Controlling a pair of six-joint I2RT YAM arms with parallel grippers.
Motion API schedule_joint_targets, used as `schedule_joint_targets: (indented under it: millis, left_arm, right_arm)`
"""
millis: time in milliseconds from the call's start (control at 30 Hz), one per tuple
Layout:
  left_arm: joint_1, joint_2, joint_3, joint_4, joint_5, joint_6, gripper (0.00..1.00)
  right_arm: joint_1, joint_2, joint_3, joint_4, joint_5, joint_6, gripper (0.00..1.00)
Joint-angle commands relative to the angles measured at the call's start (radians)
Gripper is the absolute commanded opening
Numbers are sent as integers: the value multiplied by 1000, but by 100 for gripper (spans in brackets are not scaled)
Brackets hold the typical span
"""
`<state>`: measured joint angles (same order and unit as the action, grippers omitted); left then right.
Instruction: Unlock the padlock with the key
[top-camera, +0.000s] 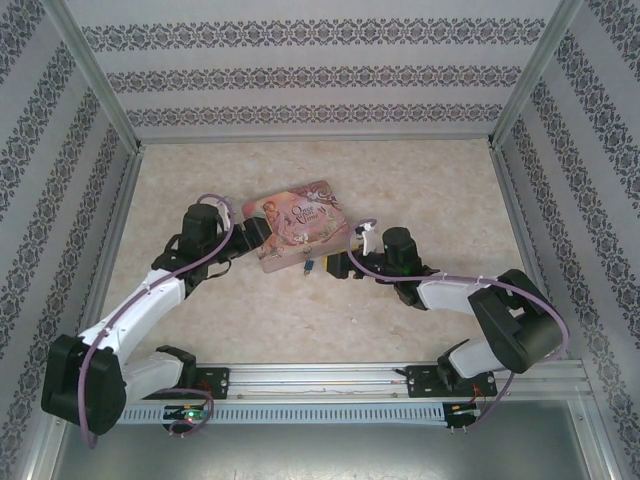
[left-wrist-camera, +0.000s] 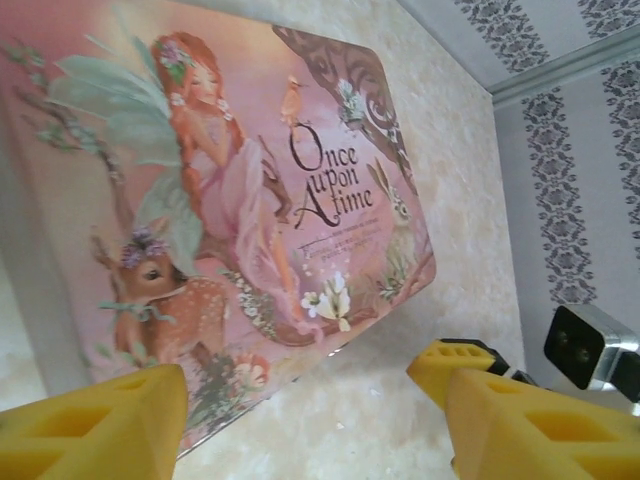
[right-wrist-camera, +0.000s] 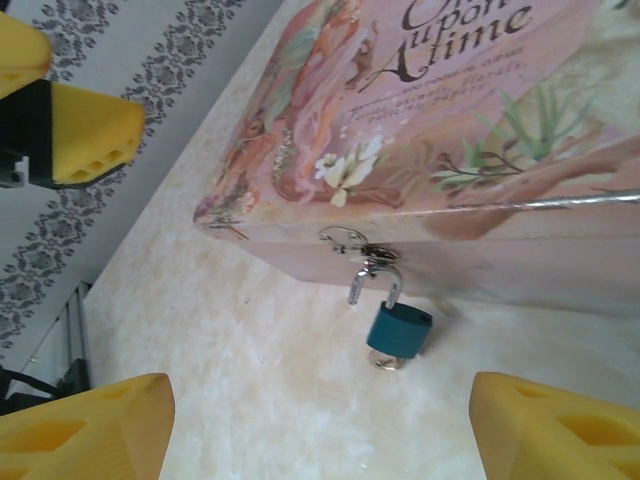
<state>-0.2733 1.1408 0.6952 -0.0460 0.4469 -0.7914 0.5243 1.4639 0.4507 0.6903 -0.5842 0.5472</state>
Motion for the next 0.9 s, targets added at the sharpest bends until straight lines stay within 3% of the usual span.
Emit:
schedule_joint_targets:
  millis: [0,467,867]
  left_arm:
    - [-9,52,44,20,67,-29,64]
    - [-39,279,128,98,106,-20,55]
    - [-40,335,113,112,106,-16,52]
  right_arm:
    - [27,42,7,88,-40,36,77]
    - [68,259,85,219,-46,97,67]
    - [63,373,141,274,-88,106,63]
